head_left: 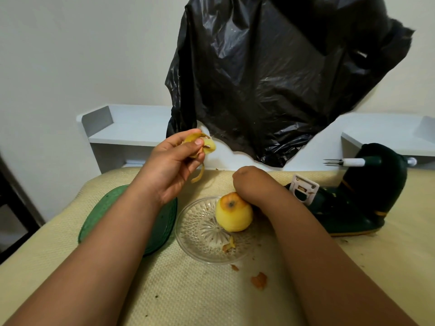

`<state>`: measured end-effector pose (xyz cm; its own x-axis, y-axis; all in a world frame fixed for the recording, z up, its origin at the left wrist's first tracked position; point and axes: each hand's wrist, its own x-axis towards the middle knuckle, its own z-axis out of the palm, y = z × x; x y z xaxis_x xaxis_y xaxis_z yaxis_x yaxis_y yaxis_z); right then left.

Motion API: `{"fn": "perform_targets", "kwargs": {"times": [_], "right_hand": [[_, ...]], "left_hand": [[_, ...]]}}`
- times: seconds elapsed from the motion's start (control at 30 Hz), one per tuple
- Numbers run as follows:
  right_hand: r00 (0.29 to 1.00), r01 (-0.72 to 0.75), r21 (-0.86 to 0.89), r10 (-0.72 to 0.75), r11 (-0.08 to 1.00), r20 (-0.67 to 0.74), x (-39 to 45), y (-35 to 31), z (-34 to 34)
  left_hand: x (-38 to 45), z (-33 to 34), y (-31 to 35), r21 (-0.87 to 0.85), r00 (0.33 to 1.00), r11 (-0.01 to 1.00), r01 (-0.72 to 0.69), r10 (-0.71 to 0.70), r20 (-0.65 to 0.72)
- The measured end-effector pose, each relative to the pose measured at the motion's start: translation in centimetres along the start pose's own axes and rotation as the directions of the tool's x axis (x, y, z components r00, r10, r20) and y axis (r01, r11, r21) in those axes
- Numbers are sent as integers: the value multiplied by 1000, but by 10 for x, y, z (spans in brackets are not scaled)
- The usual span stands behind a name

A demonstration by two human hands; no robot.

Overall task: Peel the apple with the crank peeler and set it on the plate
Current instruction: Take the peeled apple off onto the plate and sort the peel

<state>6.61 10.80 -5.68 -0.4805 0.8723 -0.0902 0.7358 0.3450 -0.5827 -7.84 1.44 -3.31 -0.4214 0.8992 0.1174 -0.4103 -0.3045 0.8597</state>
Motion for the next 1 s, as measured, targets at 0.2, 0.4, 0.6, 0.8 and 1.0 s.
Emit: {"fn": "perform_targets", "kwargs": {"times": [0.2, 0.4, 0.6, 0.8, 1.0], "right_hand": [[997, 10, 53, -6, 999, -80, -2, 2, 0], [907, 342, 594, -91, 728, -411, -12, -8, -3], [915, 358, 891, -297, 281, -274, -21, -22, -4], [883, 338, 940, -360, 43, -301, -24, -21, -6], [874, 327, 945, -387, 23, -293, -24, -20, -9]], "left_hand": [[1, 1, -2, 35, 1000, 999, 12, -11, -19], [2, 0, -3, 66, 999, 997, 31, -30, -12], [0, 1, -2, 119, 991, 991, 64, -77, 112], [-2, 0, 0, 60, 972, 992, 113, -123, 202], [-3, -4, 3, 20, 955, 991, 131, -132, 265]]}}
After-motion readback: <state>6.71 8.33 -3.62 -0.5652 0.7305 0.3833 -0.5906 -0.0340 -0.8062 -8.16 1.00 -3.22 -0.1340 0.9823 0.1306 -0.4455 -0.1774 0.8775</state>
